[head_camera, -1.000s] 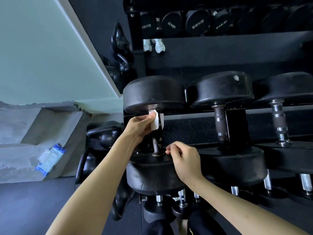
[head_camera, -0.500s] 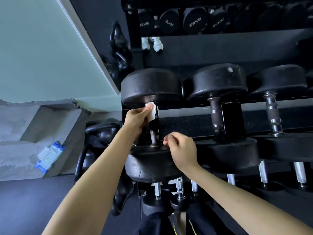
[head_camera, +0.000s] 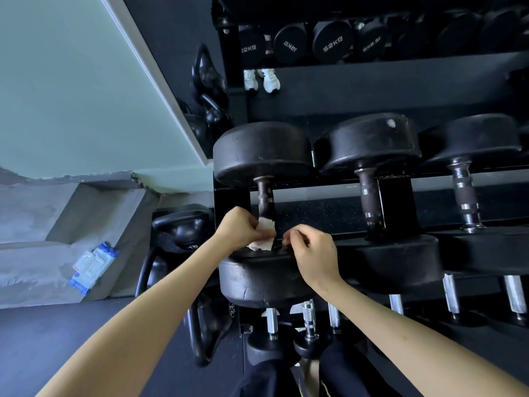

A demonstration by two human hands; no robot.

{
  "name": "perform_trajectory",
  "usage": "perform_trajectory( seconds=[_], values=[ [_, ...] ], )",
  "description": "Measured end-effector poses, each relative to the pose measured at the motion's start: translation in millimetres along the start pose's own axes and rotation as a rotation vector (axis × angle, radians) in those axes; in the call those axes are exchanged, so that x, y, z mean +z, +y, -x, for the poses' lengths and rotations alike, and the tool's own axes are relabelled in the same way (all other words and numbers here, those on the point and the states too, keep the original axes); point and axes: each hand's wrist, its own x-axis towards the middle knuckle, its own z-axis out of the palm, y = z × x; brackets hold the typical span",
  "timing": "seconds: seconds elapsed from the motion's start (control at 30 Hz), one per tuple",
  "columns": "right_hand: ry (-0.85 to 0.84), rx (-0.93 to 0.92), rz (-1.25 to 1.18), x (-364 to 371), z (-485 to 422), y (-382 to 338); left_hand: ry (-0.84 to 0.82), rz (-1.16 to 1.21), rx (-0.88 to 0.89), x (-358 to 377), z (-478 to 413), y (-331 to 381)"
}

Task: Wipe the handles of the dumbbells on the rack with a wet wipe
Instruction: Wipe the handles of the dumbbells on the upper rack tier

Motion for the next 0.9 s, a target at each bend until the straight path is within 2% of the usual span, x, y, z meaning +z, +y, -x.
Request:
perform_trajectory(
  seconds=[0.1, 0.2, 0.3, 0.4, 0.57, 0.63, 0.7, 0.77, 0.9],
  values=[
    [0.008, 0.015, -0.040, -1.3, 1.2, -0.6, -0.046, -0.018, 0.006, 1.6, 2.1, -3.0],
    [0.078, 0.070, -0.120, -0.6, 4.6, -1.0, -0.014, 0.072, -0.016, 5.6, 3.7, -7.3],
    [0.158, 0.119, -0.022, 2.7, 6.7, -0.1, 0.045, 0.103, -0.060, 8.4, 0.0, -5.5],
    [0.133, 0.140, -0.023, 3.4, 11.9, 0.0, 0.142, 0.304, -0.177, 13.2, -6.5, -0.1],
    [0.091, 0.066, -0.088, 0.5, 18.2, -0.2, 0.237, 0.666, -0.255, 10.3, -19.5, 13.9],
    [0.092, 0.051, -0.082, 1.3, 17.1, 0.6, 0.252, 0.830, -0.324, 2.0, -31.4, 18.5],
    [0.096, 0.041, -0.070, 2.2, 17.1, 1.6, 0.235, 0.905, -0.319, -0.7, -38.5, 17.1],
    [0.099, 0.024, -0.053, 2.1, 16.7, 3.0, 0.253, 0.809, -0.279, 0.9, -40.7, 16.9],
    [0.090, 0.012, -0.035, 2.4, 14.6, 4.4, 0.481, 0.361, -0.266, -1.6, -42.7, 32.9]
  ],
)
